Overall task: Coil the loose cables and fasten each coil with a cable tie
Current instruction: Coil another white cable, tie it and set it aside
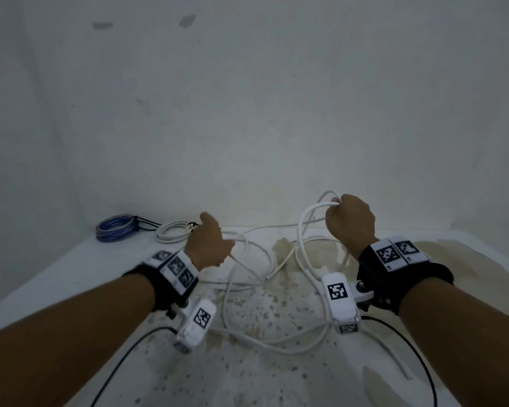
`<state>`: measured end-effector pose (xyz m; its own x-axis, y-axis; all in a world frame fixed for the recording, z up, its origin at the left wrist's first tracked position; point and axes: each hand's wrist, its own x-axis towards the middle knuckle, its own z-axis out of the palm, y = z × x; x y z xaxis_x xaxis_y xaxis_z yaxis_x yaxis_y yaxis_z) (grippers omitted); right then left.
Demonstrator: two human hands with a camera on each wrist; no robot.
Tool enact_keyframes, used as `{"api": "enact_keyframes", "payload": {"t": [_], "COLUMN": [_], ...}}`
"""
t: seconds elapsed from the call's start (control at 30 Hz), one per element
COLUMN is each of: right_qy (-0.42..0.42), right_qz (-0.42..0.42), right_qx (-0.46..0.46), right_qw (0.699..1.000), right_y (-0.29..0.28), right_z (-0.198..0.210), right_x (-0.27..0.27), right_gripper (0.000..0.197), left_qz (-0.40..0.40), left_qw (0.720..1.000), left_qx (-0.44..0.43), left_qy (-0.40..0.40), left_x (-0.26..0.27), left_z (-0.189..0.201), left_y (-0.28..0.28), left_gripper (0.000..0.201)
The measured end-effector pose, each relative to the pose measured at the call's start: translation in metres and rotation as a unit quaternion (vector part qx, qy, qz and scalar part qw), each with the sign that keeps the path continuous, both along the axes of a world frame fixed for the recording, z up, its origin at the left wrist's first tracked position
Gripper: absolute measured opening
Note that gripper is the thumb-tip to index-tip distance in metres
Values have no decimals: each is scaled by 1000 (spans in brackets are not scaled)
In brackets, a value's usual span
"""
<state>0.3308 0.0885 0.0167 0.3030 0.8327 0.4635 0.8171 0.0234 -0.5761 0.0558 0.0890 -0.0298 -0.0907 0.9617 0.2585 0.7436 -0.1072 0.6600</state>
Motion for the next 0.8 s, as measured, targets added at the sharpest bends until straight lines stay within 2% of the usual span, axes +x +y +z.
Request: {"api": "enact_keyframes", "payload": {"t": [0.07, 0.17, 0.23, 0.27, 0.33, 0.43, 0.5, 0.6, 0.67, 0.7, 0.77, 0.8], "right_qy": [20, 58, 66, 63, 45, -9, -46, -130, -179, -193, -199, -203], "right_qz": [-15, -38, -47, -49, -46, -23, -10, 9, 8, 14, 32, 44], "right_qx": [-1, 2, 2, -1, -21, -92, -146, -210, -250, -273, -314, -329], "right_qw": [1000, 998, 997, 997, 998, 995, 988, 969, 951, 942, 928, 921], "right_y": [-1, -3, -3, -4, -5, -4, -3, -5, -6, -6, -4, -4], "right_z": [1, 1, 0, 0, -4, -14, -23, -32, -36, -38, -40, -40], "right_x": [2, 8, 13, 16, 22, 28, 35, 48, 54, 55, 51, 47], "right_gripper": [27, 24, 23, 23, 26, 29, 27, 34, 39, 39, 39, 38], "left_qz": [-2, 10, 20, 13, -14, -49, -43, -12, -3, 0, 1, -5], "left_qw": [1000, 1000, 993, 979, 947, 928, 931, 973, 996, 992, 952, 929], "left_qx": [-11, -25, -64, -105, -186, -206, -213, -165, -89, -52, -16, -10], "left_qy": [0, -1, 96, 177, 262, 305, 295, 163, -3, -115, -306, -369], "left_x": [4, 8, 9, 9, 14, 23, 25, 19, 17, 17, 16, 17], "left_z": [-25, -43, -42, -42, -41, -41, -30, 4, 37, 56, 93, 110], "left_y": [-3, -7, -7, -6, -11, -15, -14, -1, 3, 4, 2, 1], "left_gripper": [29, 53, 49, 41, 29, 31, 33, 27, 23, 24, 26, 25]}}
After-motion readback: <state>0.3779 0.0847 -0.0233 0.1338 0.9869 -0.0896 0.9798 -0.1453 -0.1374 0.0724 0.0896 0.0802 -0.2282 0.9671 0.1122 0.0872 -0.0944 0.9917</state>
